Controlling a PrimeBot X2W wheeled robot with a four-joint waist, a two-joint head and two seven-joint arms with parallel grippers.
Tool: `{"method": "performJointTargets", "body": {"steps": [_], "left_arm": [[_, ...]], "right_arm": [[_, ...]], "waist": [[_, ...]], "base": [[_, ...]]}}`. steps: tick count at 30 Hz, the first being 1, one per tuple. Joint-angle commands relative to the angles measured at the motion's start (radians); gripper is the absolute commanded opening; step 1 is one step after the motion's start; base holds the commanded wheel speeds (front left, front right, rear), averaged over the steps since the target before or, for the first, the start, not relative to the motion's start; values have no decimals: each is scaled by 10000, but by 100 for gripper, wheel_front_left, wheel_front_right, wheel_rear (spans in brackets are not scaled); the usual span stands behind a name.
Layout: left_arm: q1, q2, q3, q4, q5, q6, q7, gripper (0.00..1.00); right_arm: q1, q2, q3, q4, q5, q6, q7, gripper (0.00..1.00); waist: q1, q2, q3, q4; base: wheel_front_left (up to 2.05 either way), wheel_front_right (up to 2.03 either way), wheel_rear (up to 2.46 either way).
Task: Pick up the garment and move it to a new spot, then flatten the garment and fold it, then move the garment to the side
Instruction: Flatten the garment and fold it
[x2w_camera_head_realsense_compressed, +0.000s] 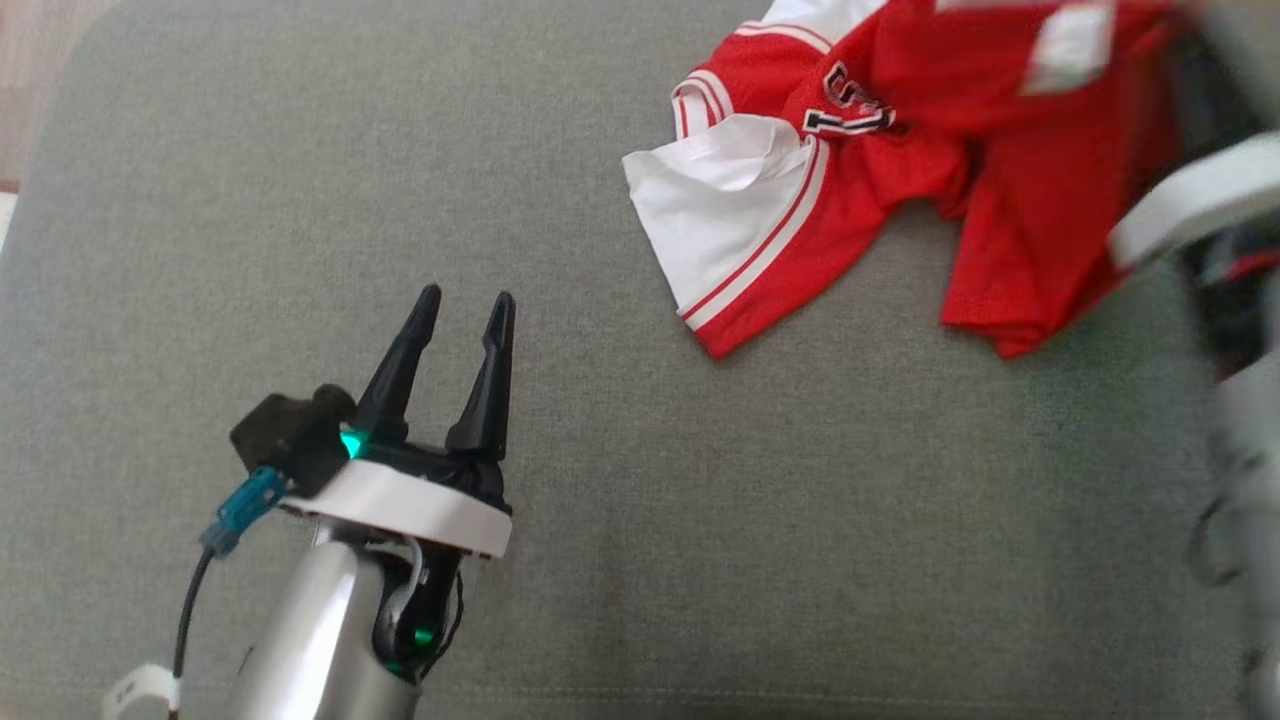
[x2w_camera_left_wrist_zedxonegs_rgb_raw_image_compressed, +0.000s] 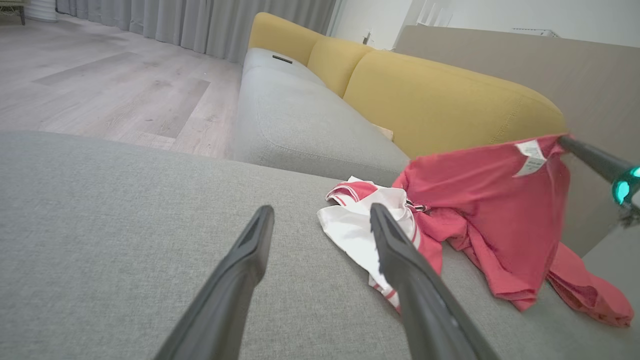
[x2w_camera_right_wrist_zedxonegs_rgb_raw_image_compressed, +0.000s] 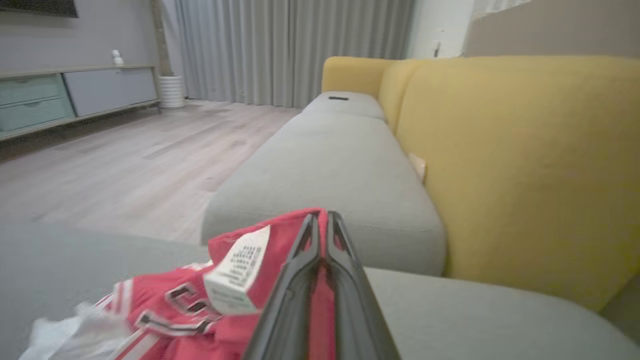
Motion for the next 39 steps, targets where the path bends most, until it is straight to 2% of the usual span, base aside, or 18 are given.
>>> {"method": "performJointTargets", "body": {"steps": [1,5,9,11,16,17,18,23,27,30,34,39], "left_arm": [[-460,84,289,-389,-6,-61,-53,100],[-666,84,146,-369,-38,-61,-53,100],[-903,84,105,-332,-70,-61,-53,100],[-978,84,53,-304,-87,-61,-53,100],[-1006,84,131,-291,-134,-61,-53,100],[-1011,84,137,-286,-115,-61,-53,100],[-1020,84,140,-279,-101,-61,-53,100],[-1047,84,122,-250,-100,-61,-53,100],[-936,84,174,-196,-32,-61,-53,100],[-810,87,262,-153,10,-61,-53,100],[-600,108,489,-149,33,-61,-53,100],[-406,117,725,-207,68,-61,-53,100]], "right_arm": [[-444,-232,53,-422,12,-9,175,0],[-1614,-1178,-528,-247,53,-9,1083,0],[-2949,-2064,-752,864,-539,-9,1294,0],[-3398,-2256,-756,1401,-828,-9,1167,0],[-3983,-2125,-737,2563,-1295,-9,807,0],[-4083,-2148,-895,2770,-1531,-9,679,62],[-4177,-2143,-1152,3037,-1769,-9,622,100],[-4515,-1754,-2250,3914,-2783,-9,-52,100],[-4381,-1240,-2229,4409,-3063,-9,-601,100],[-4060,-737,-1977,4594,-2788,-9,-1168,100],[-3155,181,-1020,4404,-1993,-9,-1958,100],[-1249,973,-62,3170,-629,-9,-2392,100]], "waist": [[0,0,111,71],[0,0,397,317],[0,0,664,680],[0,0,719,837],[0,0,742,925],[0,0,754,912],[0,0,755,893],[0,0,589,752],[0,0,318,508],[0,0,47,287],[0,0,-315,-120],[0,0,-625,-588]], "base": [[0,0,0],[0,0,0],[0,0,0],[0,0,0],[0,0,0],[0,0,0],[0,0,0],[0,0,0],[0,0,0],[0,0,0],[0,0,0],[0,0,0]]}}
